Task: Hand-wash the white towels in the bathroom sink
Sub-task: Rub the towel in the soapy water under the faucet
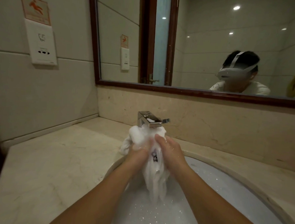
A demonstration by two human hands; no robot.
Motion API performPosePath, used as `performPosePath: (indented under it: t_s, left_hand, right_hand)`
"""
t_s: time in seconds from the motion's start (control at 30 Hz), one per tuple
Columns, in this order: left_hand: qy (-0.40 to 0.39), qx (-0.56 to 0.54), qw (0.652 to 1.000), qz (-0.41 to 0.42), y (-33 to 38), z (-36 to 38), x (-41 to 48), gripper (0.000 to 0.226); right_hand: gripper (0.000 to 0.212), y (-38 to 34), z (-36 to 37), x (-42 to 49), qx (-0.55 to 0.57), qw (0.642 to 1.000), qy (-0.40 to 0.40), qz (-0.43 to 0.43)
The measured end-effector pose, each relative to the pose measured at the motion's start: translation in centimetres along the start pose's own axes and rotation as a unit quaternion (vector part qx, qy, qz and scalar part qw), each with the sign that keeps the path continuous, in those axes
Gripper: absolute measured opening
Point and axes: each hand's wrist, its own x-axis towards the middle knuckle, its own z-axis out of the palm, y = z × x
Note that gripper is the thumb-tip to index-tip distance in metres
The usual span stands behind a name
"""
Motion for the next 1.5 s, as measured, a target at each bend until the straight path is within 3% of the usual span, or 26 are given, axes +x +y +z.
performPosePath:
  t_s: [0.03, 0.1, 0.17, 0.27, 0.37, 0.47, 0.53, 0.63, 0.73, 0.83, 0.93, 1.0, 1.1, 1.23, 1.4, 1.5]
  left_hand:
    - [0.011, 0.0, 1.0, -0.015, 0.0, 0.0, 0.1, 0.057]
    - [0.059, 0.014, 0.998, -0.013, 0.4, 0.3, 0.2, 0.05]
    - [0.103, -0.001, 0.995, -0.006, 0.9, 0.3, 0.3, 0.051]
    - [0.131, -0.037, 0.991, -0.013, 1.3, -0.2, 0.2, 0.06]
    - [0.11, -0.082, 0.989, -0.047, 1.2, -0.2, 0.0, 0.063]
    - [0.048, -0.112, 0.989, -0.083, 1.0, 0.3, -0.6, 0.093]
    - [0.046, -0.051, 0.995, -0.066, 0.2, 0.5, -0.3, 0.113]
    - [0.042, 0.026, 0.997, -0.058, 0.0, 0.7, -1.0, 0.124]
    - [0.049, 0.065, 0.995, -0.052, 1.0, 0.7, -2.5, 0.107]
    - [0.061, 0.143, 0.987, -0.027, 1.3, 0.5, -3.2, 0.092]
    - [0.036, 0.038, 0.997, -0.064, 1.3, 1.0, -3.7, 0.063]
    - [0.036, -0.048, 0.993, -0.097, 1.4, 1.7, -3.7, 0.052]
    - [0.087, -0.079, 0.99, -0.075, 1.6, 1.8, -3.1, 0.048]
    - [0.139, -0.119, 0.982, -0.053, 2.2, 1.2, -2.4, 0.037]
    - [0.186, -0.047, 0.98, -0.047, 2.0, 1.4, -1.8, 0.043]
    - [0.148, -0.049, 0.986, -0.057, 1.5, 1.9, -1.5, 0.046]
  right_hand:
    - [0.047, 0.3, 0.0, -0.4, -0.036, 0.999, -0.016, -0.012]
    - [0.08, 1.3, 0.1, -0.7, -0.027, 0.998, -0.04, 0.046]
    - [0.09, 2.2, 0.3, -0.9, -0.018, 0.992, -0.033, 0.117]
    - [0.067, 2.6, 0.5, -1.4, 0.013, 0.992, -0.043, 0.12]
    - [0.041, 2.4, 1.3, -1.1, 0.06, 0.994, 0.01, 0.089]
    - [0.04, 2.0, 2.3, -0.7, 0.061, 0.987, 0.076, 0.125]
    - [0.049, 1.9, 2.7, -0.5, 0.119, 0.972, 0.114, 0.165]
    - [0.056, 1.8, 2.8, -0.3, 0.148, 0.969, 0.129, 0.15]
    - [0.036, 1.6, 2.4, -0.2, 0.15, 0.973, 0.131, 0.116]
    - [0.03, 0.9, 2.2, -0.3, 0.179, 0.97, 0.129, 0.101]
    - [0.026, 0.2, 1.7, -0.6, 0.209, 0.97, 0.096, 0.077]
    - [0.025, 0.1, 1.2, -0.9, 0.163, 0.982, 0.08, 0.059]
    - [0.03, 0.3, 0.9, -1.0, 0.059, 0.996, 0.062, 0.032]
    - [0.06, 0.7, 1.3, -1.2, 0.074, 0.994, 0.009, 0.08]
    - [0.064, 1.5, 2.9, -1.1, 0.135, 0.971, 0.086, 0.178]
    - [0.048, 1.6, 3.8, -1.2, 0.094, 0.969, 0.174, 0.149]
